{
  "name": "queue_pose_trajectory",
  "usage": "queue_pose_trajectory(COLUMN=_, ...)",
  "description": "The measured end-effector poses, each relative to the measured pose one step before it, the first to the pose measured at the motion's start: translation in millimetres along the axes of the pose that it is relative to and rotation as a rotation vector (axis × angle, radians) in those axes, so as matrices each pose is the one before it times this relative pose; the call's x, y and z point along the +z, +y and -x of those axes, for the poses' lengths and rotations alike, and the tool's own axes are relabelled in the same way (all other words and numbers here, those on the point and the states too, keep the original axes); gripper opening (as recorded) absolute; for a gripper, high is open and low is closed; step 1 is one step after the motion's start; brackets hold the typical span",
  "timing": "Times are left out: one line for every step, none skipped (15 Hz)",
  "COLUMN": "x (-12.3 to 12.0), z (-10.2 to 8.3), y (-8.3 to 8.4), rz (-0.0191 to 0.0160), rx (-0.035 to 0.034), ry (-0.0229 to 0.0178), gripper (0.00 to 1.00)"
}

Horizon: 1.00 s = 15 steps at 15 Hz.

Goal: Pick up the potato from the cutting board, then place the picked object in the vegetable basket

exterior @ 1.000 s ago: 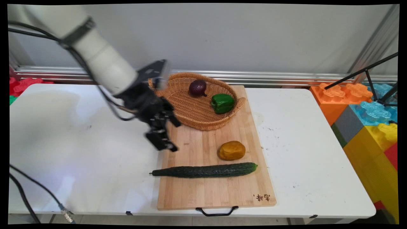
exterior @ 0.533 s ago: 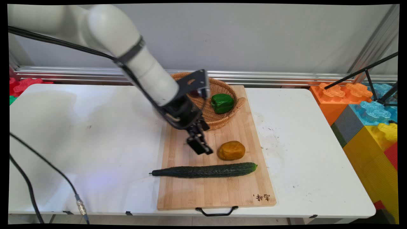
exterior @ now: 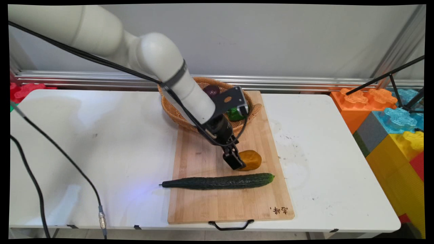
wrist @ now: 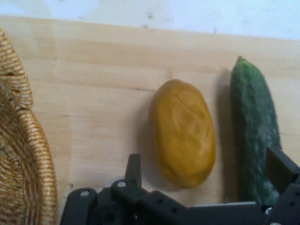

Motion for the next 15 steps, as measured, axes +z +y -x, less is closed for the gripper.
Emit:
queue_pose_trajectory(x=4.67, z=-0.19, y=-0.9, rz=-0.0026, rx=-0.00412, ry=0.00017, gripper=1.0)
queue_pose_trajectory(x=6.81, z=0.09, y=-1.33, rz=-0.00364, rx=-0.00605, ry=-0.00069, gripper=1.0)
queue_pose_trajectory(x=8.36, z=0.74, y=-1.61, rz=-0.00408, rx=-0.00879, ry=-0.00075, gripper=1.0)
queue_pose_trajectory(x=5.92, z=0.26, y=-1.09, rz=-0.00242, rx=-0.00558, ry=-0.0003, gripper=1.0)
queue_pose_trajectory(x=4.53, z=0.37, y=-0.85, rz=-0.00183, rx=-0.00498, ry=-0.00002, gripper=1.0)
queue_pose_trajectory(x=4.21, z=0.25, y=-0.81, rz=-0.00157, rx=-0.00501, ry=0.00031, gripper=1.0)
queue_pose_trajectory(x=4.96, z=0.13, y=-0.98, rz=-0.00183, rx=-0.00717, ry=0.00149, gripper=1.0)
queue_pose_trajectory(x=2.87, z=-0.03, y=-0.43, rz=0.0, rx=-0.00453, ry=0.00108, gripper=1.0)
queue_pose_trajectory(x=2.7, z=-0.39, y=-0.36, rz=0.00014, rx=-0.00347, ry=0.00131, gripper=1.0)
queue_pose_trajectory(x=2.35, z=-0.35, y=-0.24, rz=0.00171, rx=-0.00389, ry=0.0017, gripper=1.0)
queue_pose_trajectory(x=1.53, z=-0.51, y=-0.18, rz=0.00287, rx=-0.00385, ry=0.0028, gripper=0.0)
queue_pose_trajectory(x=-0.38, z=-0.94, y=-0.2, rz=0.00607, rx=-0.00299, ry=0.00316, gripper=0.0)
queue_pose_trajectory(x=-1.58, z=-0.09, y=-0.17, rz=0.00483, rx=-0.00421, ry=0.00124, gripper=0.0)
queue_pose_trajectory(x=-4.31, z=-0.35, y=-0.38, rz=0.00514, rx=-0.00794, ry=0.00439, gripper=0.0)
queue_pose_trajectory(x=-5.31, z=-0.21, y=-0.16, rz=0.00696, rx=-0.00956, ry=0.00405, gripper=0.0)
